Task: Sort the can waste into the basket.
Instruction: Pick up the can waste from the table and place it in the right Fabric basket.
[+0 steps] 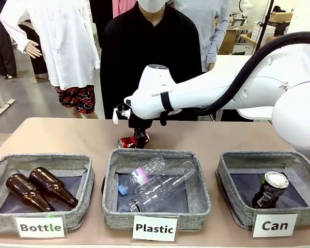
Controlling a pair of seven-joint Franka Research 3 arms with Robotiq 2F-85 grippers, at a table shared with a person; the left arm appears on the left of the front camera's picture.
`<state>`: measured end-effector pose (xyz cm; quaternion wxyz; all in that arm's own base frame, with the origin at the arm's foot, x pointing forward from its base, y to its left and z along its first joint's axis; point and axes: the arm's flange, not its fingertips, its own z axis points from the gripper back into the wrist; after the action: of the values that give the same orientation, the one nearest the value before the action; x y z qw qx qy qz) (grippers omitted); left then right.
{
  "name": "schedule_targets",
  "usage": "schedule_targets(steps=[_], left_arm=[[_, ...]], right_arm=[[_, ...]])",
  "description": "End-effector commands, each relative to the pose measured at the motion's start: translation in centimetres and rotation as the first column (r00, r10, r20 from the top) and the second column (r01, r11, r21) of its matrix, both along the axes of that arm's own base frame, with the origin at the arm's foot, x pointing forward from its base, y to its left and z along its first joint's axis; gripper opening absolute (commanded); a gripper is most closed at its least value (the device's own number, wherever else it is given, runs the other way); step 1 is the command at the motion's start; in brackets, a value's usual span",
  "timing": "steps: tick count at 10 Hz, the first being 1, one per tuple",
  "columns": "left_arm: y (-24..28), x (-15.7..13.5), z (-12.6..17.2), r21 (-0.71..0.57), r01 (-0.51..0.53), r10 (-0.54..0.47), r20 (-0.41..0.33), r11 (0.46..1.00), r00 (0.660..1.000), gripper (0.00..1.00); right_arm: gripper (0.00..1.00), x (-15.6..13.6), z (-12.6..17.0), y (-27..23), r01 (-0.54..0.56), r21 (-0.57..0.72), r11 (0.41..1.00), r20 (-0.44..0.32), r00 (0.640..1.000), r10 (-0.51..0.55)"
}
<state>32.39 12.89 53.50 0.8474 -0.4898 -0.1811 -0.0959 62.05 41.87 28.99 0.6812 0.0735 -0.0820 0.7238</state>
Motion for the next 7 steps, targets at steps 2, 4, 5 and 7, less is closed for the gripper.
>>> schedule_targets(steps=[2, 4, 5, 7], left_arm=[[0.03, -0.13, 0.10, -0.002, 0.010, -0.010, 0.007, 1.000, 1.000, 0.92], [0.03, -0.13, 0.10, -0.002, 0.010, -0.010, 0.007, 1.000, 1.000, 0.92], [0.03, -0.13, 0.10, -0.002, 0.010, -0.010, 0.007, 1.000, 1.000, 0.92], [0.03, -0.13, 0.10, -0.002, 0.010, -0.010, 0.007, 1.000, 1.000, 0.92]], right_arm=[[0.40, 1.10, -0.12, -0.08, -0.034, -0.029, 0.999, -0.031, 0.999, 0.033], [0.00, 1.12, -0.19, -0.14, -0.029, -0.041, 0.999, -0.036, 0.999, 0.027], [0.35, 1.12, -0.19, -0.15, -0.028, -0.038, 0.999, -0.039, 0.999, 0.027], [0.14, 0.98, -0.27, -0.28, -0.021, -0.043, 0.999, -0.046, 0.999, 0.019]])
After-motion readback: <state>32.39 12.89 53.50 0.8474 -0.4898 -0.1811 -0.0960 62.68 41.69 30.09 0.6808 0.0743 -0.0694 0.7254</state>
